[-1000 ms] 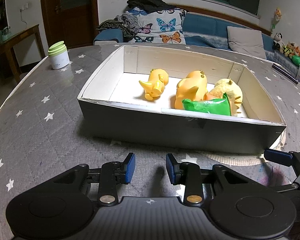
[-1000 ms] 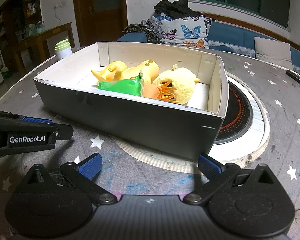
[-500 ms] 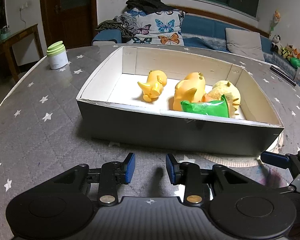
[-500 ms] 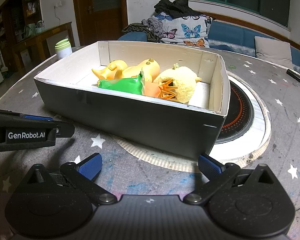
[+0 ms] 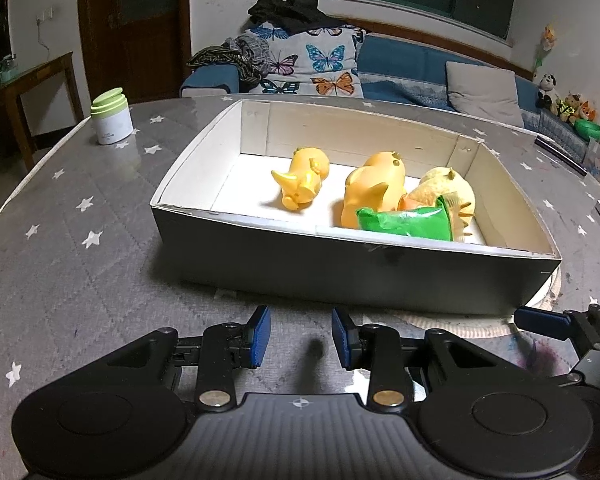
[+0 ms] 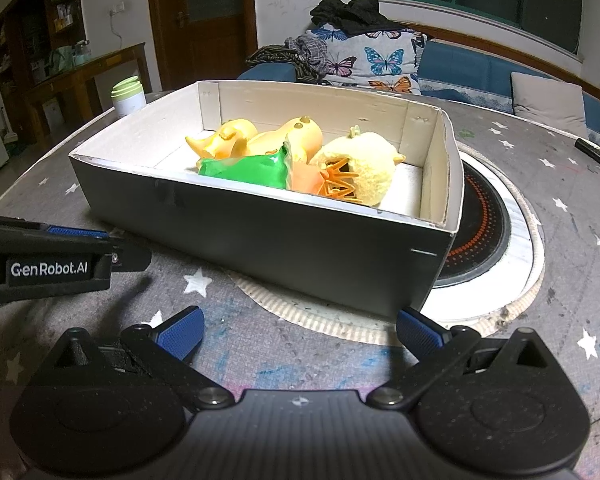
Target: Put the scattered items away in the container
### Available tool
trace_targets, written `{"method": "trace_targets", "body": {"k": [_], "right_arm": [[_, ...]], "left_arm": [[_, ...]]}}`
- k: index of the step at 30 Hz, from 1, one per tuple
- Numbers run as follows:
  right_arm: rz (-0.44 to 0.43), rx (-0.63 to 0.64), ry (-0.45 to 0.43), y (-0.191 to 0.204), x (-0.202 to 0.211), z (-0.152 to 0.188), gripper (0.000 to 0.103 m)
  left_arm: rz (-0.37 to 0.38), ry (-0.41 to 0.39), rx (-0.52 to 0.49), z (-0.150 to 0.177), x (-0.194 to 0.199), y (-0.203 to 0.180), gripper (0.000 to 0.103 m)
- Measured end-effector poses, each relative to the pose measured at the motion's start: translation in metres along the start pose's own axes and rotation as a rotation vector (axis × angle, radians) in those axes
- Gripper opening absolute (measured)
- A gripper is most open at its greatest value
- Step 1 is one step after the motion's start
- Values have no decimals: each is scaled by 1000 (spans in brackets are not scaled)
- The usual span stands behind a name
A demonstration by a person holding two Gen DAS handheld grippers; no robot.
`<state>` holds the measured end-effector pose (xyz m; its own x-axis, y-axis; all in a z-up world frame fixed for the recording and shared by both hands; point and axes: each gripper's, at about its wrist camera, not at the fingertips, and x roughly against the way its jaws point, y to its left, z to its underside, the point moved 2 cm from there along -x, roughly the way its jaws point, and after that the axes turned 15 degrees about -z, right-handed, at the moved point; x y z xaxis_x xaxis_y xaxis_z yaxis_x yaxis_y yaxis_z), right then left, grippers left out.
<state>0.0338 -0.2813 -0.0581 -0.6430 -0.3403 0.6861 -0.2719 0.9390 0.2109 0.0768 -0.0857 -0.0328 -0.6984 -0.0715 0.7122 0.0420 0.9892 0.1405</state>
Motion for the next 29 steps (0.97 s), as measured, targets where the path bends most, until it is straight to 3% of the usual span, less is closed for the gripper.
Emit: {"method": "trace_targets", "body": {"k": [14, 29], "right_arm": [[-2, -1, -2, 0, 0, 0, 103], [-4, -6, -6, -2, -1, -1, 103]], "left_arm": [[45, -10, 25, -2, 2, 1, 36], [25, -46, 21, -3, 5, 0, 36]]}}
